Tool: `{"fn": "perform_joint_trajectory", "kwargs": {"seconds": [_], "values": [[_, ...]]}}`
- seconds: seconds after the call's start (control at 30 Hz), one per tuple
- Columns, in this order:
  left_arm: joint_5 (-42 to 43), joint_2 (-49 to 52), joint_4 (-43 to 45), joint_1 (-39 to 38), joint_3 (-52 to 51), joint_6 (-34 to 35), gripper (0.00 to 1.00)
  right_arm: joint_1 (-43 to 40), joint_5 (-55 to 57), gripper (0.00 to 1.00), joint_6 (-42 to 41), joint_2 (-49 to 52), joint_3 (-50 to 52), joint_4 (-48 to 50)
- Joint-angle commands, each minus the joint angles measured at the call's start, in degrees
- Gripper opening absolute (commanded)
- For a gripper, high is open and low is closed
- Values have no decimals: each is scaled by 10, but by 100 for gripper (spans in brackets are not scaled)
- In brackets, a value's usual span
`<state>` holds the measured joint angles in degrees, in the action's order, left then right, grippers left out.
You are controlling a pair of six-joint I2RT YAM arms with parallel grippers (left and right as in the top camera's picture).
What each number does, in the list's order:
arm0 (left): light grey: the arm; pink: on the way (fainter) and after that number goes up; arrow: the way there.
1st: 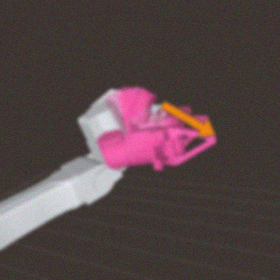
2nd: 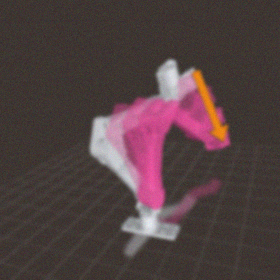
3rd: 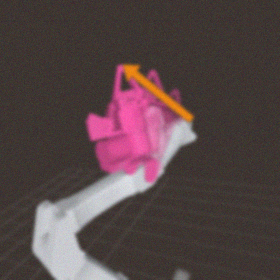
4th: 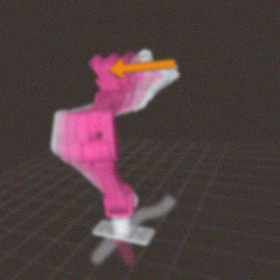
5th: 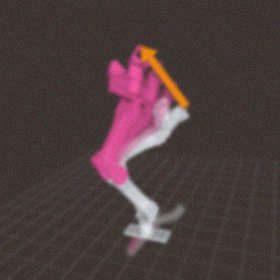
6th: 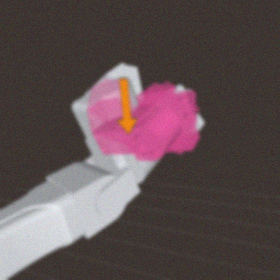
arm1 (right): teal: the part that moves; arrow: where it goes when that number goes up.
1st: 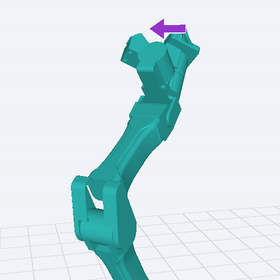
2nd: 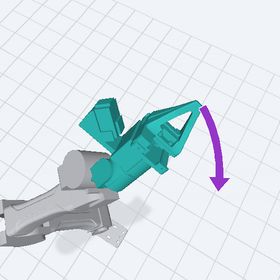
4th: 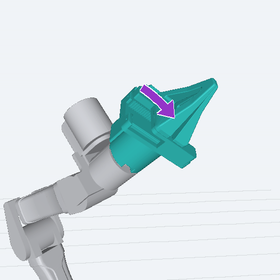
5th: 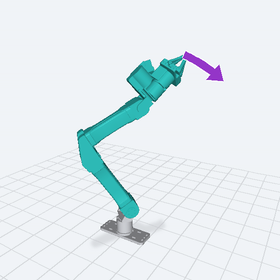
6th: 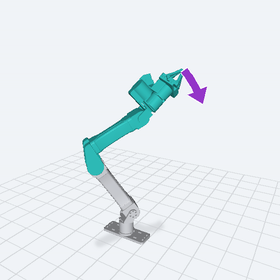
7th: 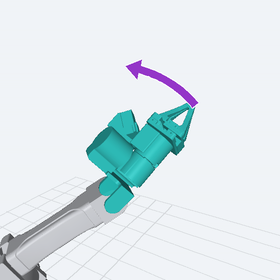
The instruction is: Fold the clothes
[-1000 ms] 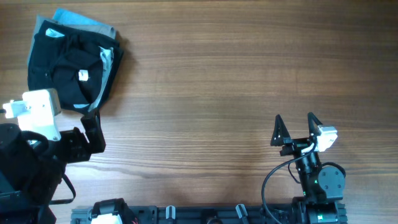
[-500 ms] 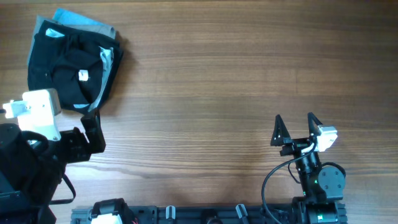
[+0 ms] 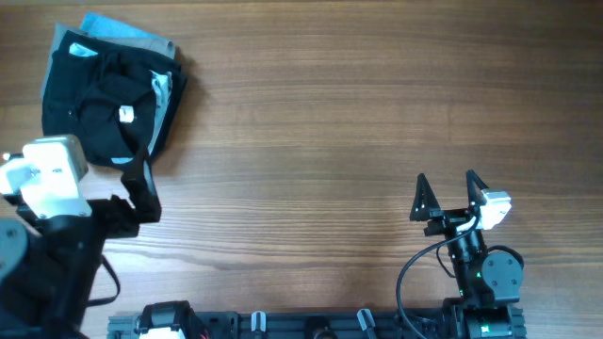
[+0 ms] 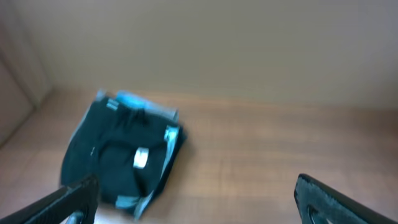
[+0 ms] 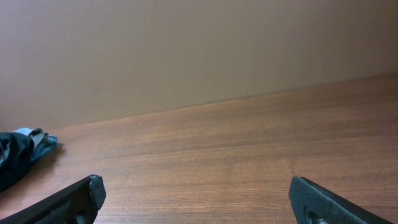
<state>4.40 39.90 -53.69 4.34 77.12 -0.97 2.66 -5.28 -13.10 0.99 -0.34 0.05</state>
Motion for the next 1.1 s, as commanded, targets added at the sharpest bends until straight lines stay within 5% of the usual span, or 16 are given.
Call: {"fn": "perform_joint_trajectory", "kwargs": {"seconds": [0.0,0.3,0.63,1.07], "values": [[43,-54,87,-9,-125,8,100,-4,8,100,9,-6,0,2],[74,-211,268,-9,-407,90,100,-4,8,100,9,-6,0,2],[82,-390,376,-9,-601,92,100,-4,8,100,10,-6,0,2],[87,-397,501,-30,-752,92,100,-4,8,100,10,-6,0,2]]}}
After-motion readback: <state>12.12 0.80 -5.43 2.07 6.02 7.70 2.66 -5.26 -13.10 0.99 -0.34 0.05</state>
